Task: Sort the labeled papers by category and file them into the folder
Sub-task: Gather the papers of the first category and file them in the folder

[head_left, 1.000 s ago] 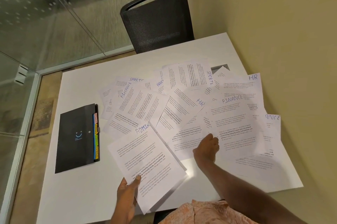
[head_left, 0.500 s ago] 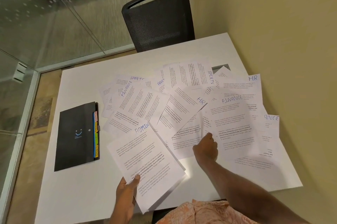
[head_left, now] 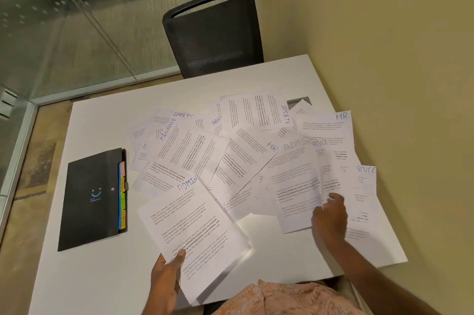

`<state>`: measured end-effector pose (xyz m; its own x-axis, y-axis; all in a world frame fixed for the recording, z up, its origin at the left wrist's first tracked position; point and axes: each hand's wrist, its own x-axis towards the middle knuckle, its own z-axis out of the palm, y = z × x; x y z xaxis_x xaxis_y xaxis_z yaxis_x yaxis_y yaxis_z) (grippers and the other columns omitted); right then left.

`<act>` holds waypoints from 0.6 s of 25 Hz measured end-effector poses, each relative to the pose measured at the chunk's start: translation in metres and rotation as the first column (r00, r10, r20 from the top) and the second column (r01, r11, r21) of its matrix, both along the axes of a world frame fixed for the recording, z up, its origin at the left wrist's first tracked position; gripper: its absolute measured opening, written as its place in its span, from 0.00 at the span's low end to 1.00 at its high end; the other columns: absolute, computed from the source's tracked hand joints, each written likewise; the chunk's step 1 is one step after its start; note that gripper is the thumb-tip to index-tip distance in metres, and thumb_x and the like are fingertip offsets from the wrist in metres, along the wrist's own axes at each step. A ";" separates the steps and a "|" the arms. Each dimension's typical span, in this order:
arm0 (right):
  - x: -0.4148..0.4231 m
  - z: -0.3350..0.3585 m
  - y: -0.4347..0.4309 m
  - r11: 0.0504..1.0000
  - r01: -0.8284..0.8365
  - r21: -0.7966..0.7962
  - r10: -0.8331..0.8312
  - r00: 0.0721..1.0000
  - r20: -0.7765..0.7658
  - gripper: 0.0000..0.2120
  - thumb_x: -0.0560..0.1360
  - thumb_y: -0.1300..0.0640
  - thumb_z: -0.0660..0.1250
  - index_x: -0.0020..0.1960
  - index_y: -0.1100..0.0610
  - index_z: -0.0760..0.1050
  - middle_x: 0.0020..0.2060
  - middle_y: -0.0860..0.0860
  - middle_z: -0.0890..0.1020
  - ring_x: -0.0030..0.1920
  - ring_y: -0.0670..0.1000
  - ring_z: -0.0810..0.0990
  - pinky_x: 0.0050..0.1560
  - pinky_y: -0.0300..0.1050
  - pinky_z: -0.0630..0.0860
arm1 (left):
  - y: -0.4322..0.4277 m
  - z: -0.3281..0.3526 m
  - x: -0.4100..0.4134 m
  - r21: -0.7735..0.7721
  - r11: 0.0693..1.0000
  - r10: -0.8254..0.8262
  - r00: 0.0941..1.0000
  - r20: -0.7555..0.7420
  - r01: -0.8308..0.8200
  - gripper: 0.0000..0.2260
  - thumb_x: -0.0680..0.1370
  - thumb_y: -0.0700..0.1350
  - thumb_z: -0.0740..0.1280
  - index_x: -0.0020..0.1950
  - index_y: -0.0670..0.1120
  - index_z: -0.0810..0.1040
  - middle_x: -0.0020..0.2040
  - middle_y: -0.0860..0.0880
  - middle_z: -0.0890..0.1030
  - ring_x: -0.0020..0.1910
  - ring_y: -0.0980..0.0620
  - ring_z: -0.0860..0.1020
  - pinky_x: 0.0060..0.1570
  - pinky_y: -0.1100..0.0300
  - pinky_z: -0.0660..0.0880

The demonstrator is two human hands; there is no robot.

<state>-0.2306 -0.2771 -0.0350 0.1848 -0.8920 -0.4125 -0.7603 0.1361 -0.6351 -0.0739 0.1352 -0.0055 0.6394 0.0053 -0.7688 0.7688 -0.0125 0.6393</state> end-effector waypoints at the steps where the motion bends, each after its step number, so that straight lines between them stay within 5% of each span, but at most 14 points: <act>1: -0.017 -0.003 -0.010 1.000 0.017 0.001 -0.017 1.000 0.001 0.27 0.74 0.62 0.69 0.71 0.52 0.67 0.62 0.56 0.81 0.59 0.60 0.82 0.56 0.58 0.82 | -0.002 -0.001 0.001 -0.006 1.000 -0.001 1.000 -0.001 0.001 0.21 0.79 0.33 0.73 0.71 0.46 0.80 0.62 0.44 0.87 0.63 0.38 0.83 0.70 0.38 0.74; 7: -0.071 -0.007 -0.036 0.998 -0.060 -0.028 0.056 0.987 -0.150 0.32 0.74 0.59 0.79 0.75 0.59 0.70 0.67 0.59 0.78 0.69 0.63 0.75 0.67 0.63 0.76 | -0.022 -0.007 0.006 -0.003 1.000 -0.010 1.000 -0.021 0.010 0.19 0.80 0.33 0.71 0.70 0.44 0.80 0.63 0.41 0.86 0.61 0.38 0.84 0.70 0.37 0.74; 10: -0.077 -0.009 -0.040 0.994 -0.104 -0.030 0.096 0.977 -0.192 0.32 0.75 0.56 0.79 0.75 0.59 0.70 0.69 0.60 0.76 0.71 0.64 0.72 0.67 0.64 0.75 | -0.032 -0.006 0.007 0.004 0.999 -0.037 0.999 -0.023 0.037 0.18 0.81 0.34 0.71 0.69 0.45 0.81 0.62 0.43 0.86 0.61 0.38 0.84 0.70 0.35 0.73; 15: -0.058 -0.008 -0.047 0.998 -0.046 0.054 0.060 0.952 -0.300 0.47 0.67 0.44 0.86 0.74 0.63 0.66 0.68 0.64 0.70 0.70 0.67 0.68 0.62 0.66 0.76 | -0.043 -0.004 0.005 0.017 0.997 -0.074 0.997 -0.018 0.075 0.18 0.81 0.34 0.71 0.69 0.46 0.81 0.62 0.43 0.87 0.61 0.37 0.84 0.69 0.34 0.75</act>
<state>-0.2885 -0.3238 -0.0426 0.0919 -0.8633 -0.4963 -0.9223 0.1142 -0.3693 -0.0687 0.0922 -0.0097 0.6254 -0.0282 -0.7798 0.7761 -0.0813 0.6254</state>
